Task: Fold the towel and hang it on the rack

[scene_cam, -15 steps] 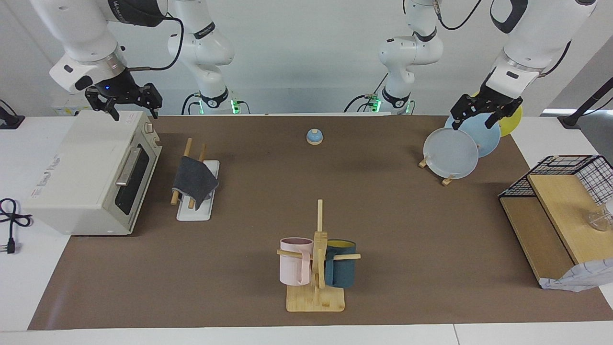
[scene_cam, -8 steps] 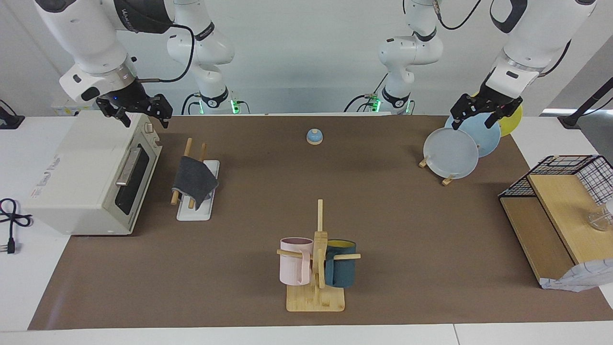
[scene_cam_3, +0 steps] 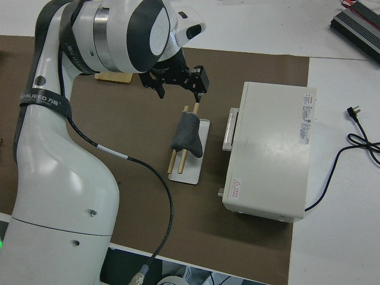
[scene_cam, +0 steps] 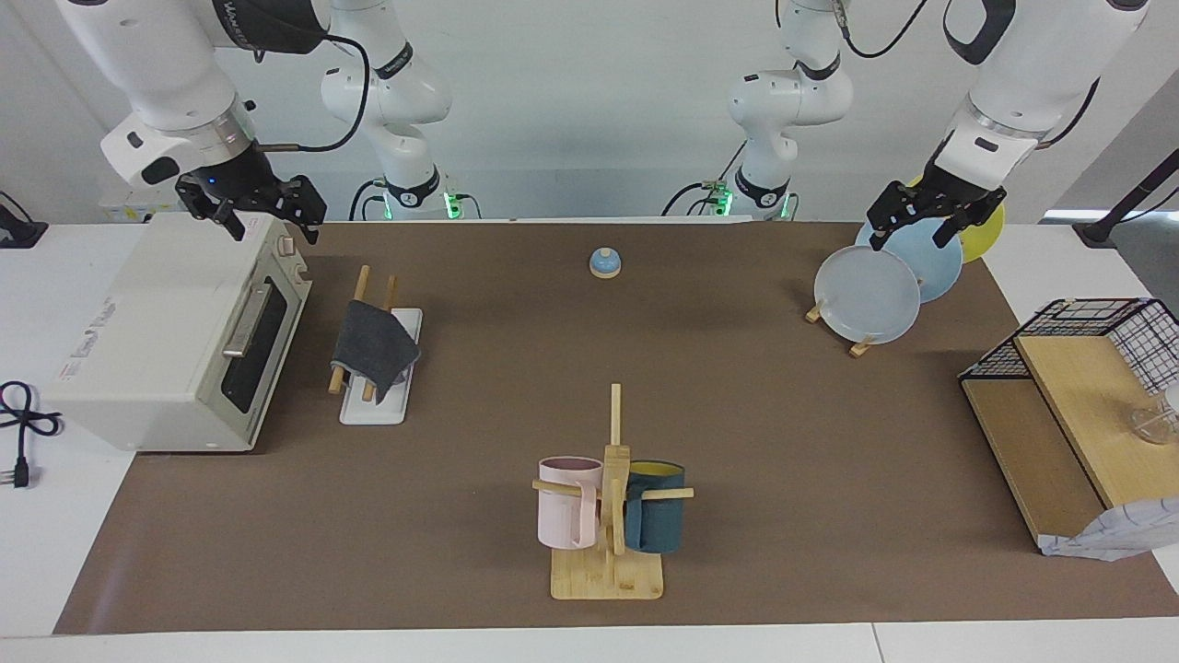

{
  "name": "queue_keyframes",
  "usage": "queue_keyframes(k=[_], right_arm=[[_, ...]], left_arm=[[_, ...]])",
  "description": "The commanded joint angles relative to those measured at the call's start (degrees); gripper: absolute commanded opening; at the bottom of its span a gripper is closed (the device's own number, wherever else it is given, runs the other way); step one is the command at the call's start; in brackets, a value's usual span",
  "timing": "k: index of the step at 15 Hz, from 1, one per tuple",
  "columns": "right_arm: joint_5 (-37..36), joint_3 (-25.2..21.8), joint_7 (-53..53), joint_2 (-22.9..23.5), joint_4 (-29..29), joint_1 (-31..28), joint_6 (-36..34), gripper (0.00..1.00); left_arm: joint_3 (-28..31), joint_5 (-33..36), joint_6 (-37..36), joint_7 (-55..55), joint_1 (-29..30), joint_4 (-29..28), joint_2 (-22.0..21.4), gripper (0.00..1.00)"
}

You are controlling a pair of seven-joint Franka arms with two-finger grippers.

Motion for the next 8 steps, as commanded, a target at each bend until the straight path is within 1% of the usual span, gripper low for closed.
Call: queue_keyframes(k=[1,8], right_arm=[[1.1,0.1,1.6,0.1,0.9,-0.2,-1.3,1.0],[2.0,-0.9,1.7,-0.1,0.6,-0.7,0.3,1.0]], left_arm=[[0.4,1.0,-0.7,0.4,-0.4,0.0,-0.2,1.0],[0.4,1.0,-0.7,0.4,-0.4,0.0,-0.2,1.0]])
